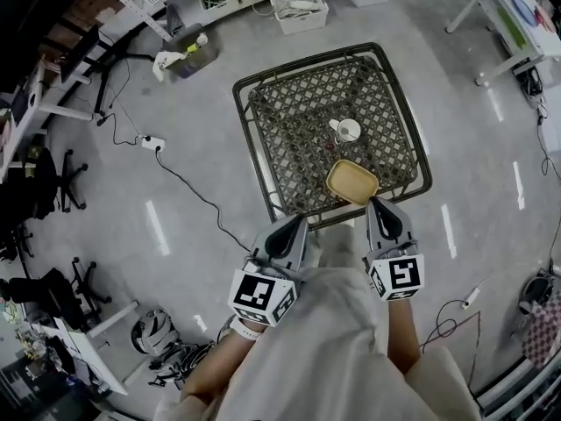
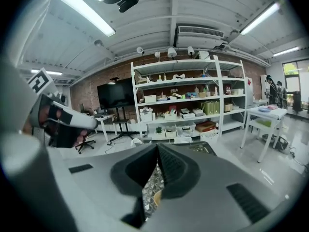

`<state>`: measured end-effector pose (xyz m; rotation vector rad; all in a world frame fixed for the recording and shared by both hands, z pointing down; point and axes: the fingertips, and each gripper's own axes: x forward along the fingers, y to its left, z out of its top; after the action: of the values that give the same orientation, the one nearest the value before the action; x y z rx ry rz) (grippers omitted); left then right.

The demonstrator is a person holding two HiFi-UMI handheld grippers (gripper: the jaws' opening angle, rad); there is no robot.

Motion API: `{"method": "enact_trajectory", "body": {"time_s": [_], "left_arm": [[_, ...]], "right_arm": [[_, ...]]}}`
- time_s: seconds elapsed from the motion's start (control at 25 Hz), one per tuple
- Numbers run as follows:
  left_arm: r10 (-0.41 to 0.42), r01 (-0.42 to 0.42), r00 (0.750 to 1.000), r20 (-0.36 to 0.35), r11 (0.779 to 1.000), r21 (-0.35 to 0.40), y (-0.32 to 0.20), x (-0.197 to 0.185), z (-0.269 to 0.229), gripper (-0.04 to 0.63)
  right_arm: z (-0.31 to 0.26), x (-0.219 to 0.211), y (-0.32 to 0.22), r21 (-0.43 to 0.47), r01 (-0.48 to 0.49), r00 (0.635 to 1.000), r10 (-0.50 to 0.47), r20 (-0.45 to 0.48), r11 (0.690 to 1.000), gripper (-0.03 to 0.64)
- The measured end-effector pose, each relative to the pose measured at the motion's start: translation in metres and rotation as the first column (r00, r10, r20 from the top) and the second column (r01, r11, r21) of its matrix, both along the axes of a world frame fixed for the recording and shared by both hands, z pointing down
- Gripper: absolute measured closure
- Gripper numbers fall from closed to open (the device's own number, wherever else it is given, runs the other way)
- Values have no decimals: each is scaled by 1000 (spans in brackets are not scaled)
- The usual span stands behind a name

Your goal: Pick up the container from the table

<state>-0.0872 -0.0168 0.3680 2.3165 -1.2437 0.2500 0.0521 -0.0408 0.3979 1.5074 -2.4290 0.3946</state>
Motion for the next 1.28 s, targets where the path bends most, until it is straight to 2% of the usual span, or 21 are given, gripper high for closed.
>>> {"method": "enact_trajectory", "body": {"time_s": [0.44,0.88,1.08,1.28], "left_arm": [[50,-49,998,42,998,-26,-17,25,12,572],[105,-95,990,95,991,-98,-6,39,43,572],[117,-106,988,96,989,-107,-6,48,47,572],[124,-113,987,99,987,-113,-8,55,46,572]], "right_arm": [[39,8,-10,-69,39,999,-41,-23,997,597],[131,22,-24,-157,19,999,-25,-35,987,597],[161,22,-36,-182,46,996,-58,-60,982,595],[196,24,-45,-241,64,992,-89,-92,968,549]]}}
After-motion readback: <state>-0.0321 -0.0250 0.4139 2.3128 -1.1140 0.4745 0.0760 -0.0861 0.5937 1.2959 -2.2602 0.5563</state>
